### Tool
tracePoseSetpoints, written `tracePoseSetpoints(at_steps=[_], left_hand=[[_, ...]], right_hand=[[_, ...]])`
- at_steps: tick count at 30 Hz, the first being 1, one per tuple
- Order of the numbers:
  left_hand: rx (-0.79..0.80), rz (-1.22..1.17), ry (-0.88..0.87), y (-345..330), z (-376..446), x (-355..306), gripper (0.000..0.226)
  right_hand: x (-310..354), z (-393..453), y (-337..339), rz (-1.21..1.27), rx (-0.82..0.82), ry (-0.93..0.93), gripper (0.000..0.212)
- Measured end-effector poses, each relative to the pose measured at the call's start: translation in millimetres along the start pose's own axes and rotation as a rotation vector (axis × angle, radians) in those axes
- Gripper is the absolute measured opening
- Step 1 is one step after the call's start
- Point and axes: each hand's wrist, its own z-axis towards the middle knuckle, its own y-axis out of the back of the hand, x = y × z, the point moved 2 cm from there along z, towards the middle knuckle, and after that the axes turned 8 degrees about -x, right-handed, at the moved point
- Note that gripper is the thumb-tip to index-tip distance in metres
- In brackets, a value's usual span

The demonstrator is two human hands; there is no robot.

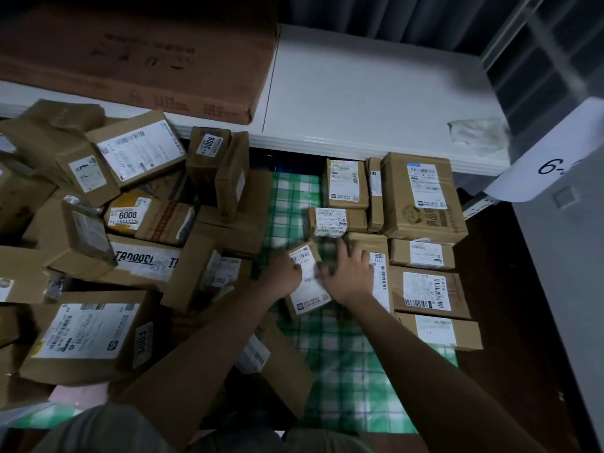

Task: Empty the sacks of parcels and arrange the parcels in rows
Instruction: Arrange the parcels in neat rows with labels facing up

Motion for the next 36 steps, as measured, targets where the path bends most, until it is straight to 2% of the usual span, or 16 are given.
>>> tracePoseSetpoints(at_steps=[2,4,8,10,14,18,26,31,36], left_hand=[[-0.039,0.054,0.05,-8,8,4,0.06],[-0.043,0.072,0.089,-15,11,6,0.079],[0.049,-0.096,0.26,-25,18,9,0.114],[0.082,-0.091,0.279,-27,17,8,0.123],[0.083,-0.097,0.142,-32,26,-5,0.118],[0.01,-0.074,0.035,-35,39,-27,0.113],[0.031,-0.063,0.013,-38,39,-28,0.112],[0.141,-0.025,-0.046,-29,39,-22,0.113],[0.159,-0.162,-0.018,-20,37,-19,0.092]], right_hand=[[-29,7,3,-0.012,-0.02,-0.061,0.071],[-52,10,1,-0.013,0.05,-0.089,0.071],[-65,15,-5,0.04,0.112,-0.101,0.072],[-65,18,-3,0.054,0.106,-0.107,0.071],[-70,22,0,0.079,0.131,-0.089,0.074],[-71,20,-3,0.067,0.146,-0.084,0.074],[-70,19,-3,0.067,0.14,-0.081,0.071],[-68,19,-3,0.054,0.147,-0.078,0.07],[-63,24,1,0.014,0.169,-0.082,0.071]])
